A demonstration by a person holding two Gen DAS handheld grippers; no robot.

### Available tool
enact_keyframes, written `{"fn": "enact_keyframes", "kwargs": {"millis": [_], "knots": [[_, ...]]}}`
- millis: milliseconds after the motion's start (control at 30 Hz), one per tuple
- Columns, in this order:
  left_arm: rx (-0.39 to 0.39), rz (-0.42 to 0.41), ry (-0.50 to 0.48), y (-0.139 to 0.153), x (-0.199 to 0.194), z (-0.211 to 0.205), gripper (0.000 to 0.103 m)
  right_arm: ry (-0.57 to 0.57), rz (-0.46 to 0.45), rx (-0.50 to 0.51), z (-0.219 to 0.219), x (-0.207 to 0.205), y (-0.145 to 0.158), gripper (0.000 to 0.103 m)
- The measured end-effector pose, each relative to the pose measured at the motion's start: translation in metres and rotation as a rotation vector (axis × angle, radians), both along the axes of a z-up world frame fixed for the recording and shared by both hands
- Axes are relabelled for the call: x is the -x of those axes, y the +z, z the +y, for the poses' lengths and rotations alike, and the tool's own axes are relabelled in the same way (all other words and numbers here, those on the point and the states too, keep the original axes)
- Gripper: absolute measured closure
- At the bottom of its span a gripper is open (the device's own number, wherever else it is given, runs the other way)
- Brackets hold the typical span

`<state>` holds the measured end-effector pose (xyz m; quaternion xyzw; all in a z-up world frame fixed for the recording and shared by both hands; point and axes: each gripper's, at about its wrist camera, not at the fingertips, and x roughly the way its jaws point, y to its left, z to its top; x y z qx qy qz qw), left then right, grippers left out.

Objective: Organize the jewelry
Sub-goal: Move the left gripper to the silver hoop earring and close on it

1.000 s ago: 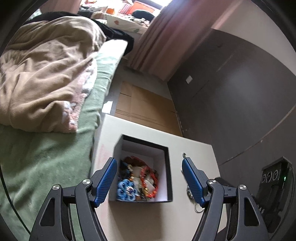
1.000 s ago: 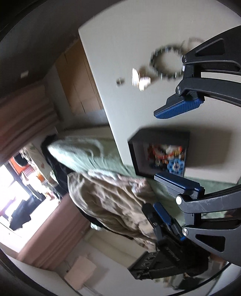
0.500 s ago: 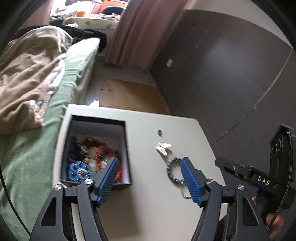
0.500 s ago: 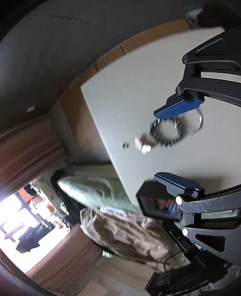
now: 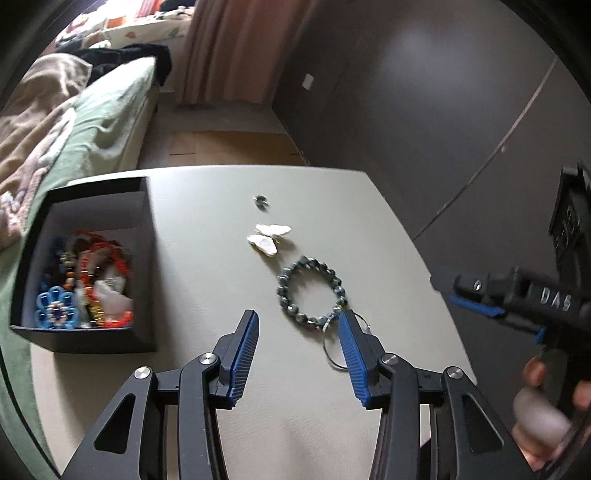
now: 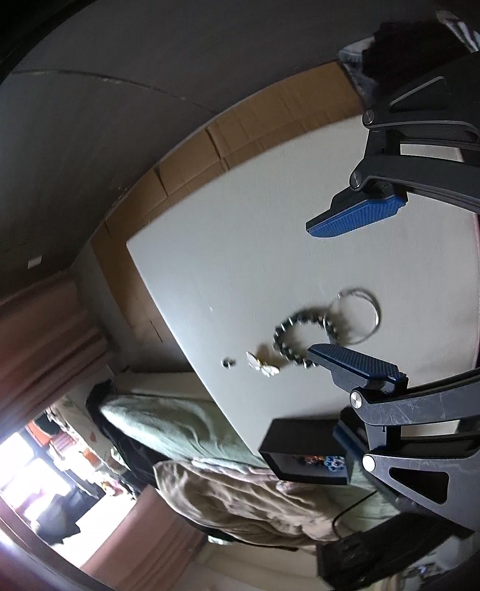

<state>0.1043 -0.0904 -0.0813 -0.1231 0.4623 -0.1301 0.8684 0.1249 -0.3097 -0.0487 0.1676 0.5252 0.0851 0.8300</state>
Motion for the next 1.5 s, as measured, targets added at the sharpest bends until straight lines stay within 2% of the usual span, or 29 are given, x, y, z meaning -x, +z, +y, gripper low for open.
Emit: {"fn": "enact_keyframes", "kwargs": {"millis": [133,267,400,433,633,833,900,933,967,1067,1167,1500], "knots": [[-0.035,0.011,-0.041,-0.008,-0.003,-0.024,0.056,-0.039,0.028,0.0,-0.016,-0.004,-0.004,0.042],[-0.05,0.049,-0.072,-0.018,-0.005,-0.042,0.054,-0.068,0.018,-0.004,-0.034,-0.006,0.0,0.042],[-0.105,0.048,-0.08,-0.024,-0.002,-0.057,0.033,-0.102,0.011,-0.003,-0.053,-0.006,0.003,0.042],[-0.109,0.048,-0.082,-0.026,-0.002,-0.061,0.032,-0.112,0.011,-0.007,-0.058,-0.006,0.004,0.042],[-0.218,0.049,-0.056,-0.037,0.0,-0.077,0.032,-0.159,0.0,-0.038,-0.078,-0.004,0.01,0.042],[-0.324,0.01,-0.045,-0.042,0.004,-0.092,0.032,-0.192,0.0,-0.06,-0.089,-0.001,0.012,0.042],[-0.323,0.007,-0.04,-0.042,0.004,-0.091,0.034,-0.193,0.001,-0.065,-0.092,0.0,0.012,0.042],[-0.323,0.002,-0.035,-0.042,0.005,-0.091,0.045,-0.193,0.0,-0.065,-0.092,0.0,0.012,0.042],[-0.323,-0.002,-0.034,-0.041,0.004,-0.091,0.052,-0.193,-0.001,-0.064,-0.091,0.0,0.013,0.042],[-0.299,0.014,-0.046,-0.039,0.001,-0.086,0.051,-0.186,0.0,-0.058,-0.089,0.0,0.012,0.042],[-0.231,0.029,-0.055,-0.035,-0.002,-0.074,0.051,-0.175,0.005,-0.054,-0.084,-0.001,0.01,0.042],[-0.124,-0.023,0.043,0.006,-0.005,-0.016,0.051,-0.094,0.021,-0.036,-0.046,-0.01,0.001,0.042]]}}
